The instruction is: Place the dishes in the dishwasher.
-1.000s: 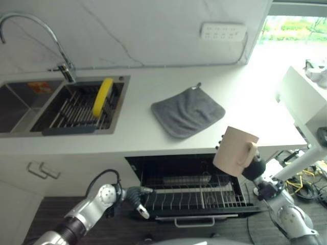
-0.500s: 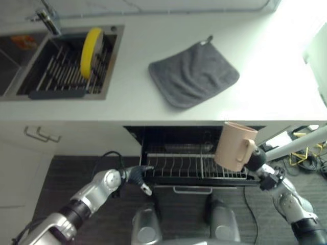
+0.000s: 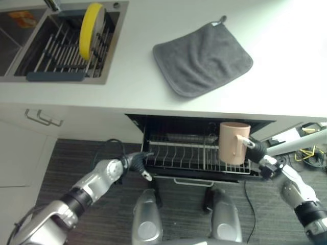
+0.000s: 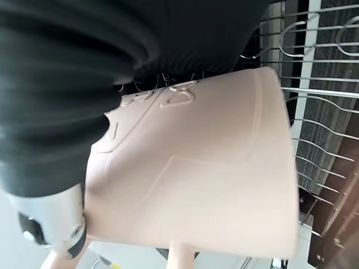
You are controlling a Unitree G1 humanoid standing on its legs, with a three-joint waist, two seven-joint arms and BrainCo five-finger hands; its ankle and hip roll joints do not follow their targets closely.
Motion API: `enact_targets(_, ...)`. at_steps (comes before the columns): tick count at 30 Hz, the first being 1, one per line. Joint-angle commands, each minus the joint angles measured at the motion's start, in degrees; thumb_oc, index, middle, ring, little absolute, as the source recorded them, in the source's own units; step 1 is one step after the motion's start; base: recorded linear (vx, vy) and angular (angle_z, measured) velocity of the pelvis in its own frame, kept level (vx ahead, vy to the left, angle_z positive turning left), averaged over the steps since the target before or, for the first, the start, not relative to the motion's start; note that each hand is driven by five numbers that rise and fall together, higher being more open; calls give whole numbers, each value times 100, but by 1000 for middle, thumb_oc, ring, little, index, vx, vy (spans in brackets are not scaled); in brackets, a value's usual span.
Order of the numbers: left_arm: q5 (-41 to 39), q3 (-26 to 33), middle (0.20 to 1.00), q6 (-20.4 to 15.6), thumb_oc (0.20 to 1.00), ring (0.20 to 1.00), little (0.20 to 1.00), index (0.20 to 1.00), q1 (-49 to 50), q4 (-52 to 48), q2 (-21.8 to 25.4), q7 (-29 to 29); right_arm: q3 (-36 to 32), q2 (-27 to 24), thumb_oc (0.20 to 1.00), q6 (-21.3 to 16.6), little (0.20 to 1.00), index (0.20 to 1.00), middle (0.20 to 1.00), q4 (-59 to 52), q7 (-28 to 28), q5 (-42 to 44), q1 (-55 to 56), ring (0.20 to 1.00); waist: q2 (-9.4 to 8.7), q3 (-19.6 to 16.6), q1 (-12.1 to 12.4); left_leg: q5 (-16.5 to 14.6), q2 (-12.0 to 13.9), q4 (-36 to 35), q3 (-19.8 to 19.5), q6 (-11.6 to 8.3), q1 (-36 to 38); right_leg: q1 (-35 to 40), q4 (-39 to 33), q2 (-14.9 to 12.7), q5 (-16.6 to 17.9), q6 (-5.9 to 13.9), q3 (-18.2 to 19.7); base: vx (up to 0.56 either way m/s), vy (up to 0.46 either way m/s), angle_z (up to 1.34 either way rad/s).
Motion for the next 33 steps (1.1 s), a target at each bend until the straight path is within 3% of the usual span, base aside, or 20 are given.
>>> enact_targets(1, 158, -100, 1000, 26, 1000, 1000, 1000, 1000, -135, -383, 254, 154, -100, -127, 200, -402, 200, 200, 200, 62, -460, -164, -349, 200, -22, -125, 178, -502, -108, 640, -168, 199, -34, 204, -109, -158, 275, 164, -514, -39, 9, 5)
enact_targets(11, 185, -153, 1000, 38, 1000, 1000, 1000, 1000, -584, -392, 213, -10, 78, -123, 200, -365, 200, 200, 200, 916, -1257, -916, -1361, 200, 98, 67, 360, -403, -244, 530, -340, 202, -210, 19, -145, -130, 341, 162, -445, -44, 8, 5)
enact_targets(23, 98, -489, 1000, -139, 1000, 1000, 1000, 1000, -1054, -271, 106, -48, 387, 92, 200, -686, 200, 200, 200, 2089, -2995, -2320, -2483, 200, 313, 203, 468, -384, -374, 510, -438, 221, -324, -113, -92, -88, 330, 135, -333, -27, 30, 4)
enact_targets(26, 96, -574, 1000, -152, 1000, 1000, 1000, 1000, -1080, -242, 19, 25, 474, 277, 200, -680, 200, 200, 200, 2199, -3721, -2802, -2624, 200, 374, 239, 456, -390, -421, 472, -436, 229, -294, -121, -109, -64, 330, 135, -277, -20, 69, 0)
enact_targets(27, 85, -616, 1000, -175, 1000, 1000, 1000, 1000, -1095, -215, -20, 67, 516, 393, 200, -706, 200, 200, 200, 2302, -4357, -3307, -2709, 200, 416, 247, 456, -395, -438, 438, -411, 238, -261, -114, -133, -65, 334, 139, -262, -20, 50, 0)
enact_targets(33, 55, -705, 1000, -124, 1000, 1000, 1000, 1000, -1104, -190, -131, 193, 580, 588, 200, -507, 200, 200, 200, 2447, -5383, -3772, -2911, 200, 507, 262, 450, -363, -467, 362, -368, 248, -247, -147, -161, -47, 348, 126, -227, -34, 50, 1)
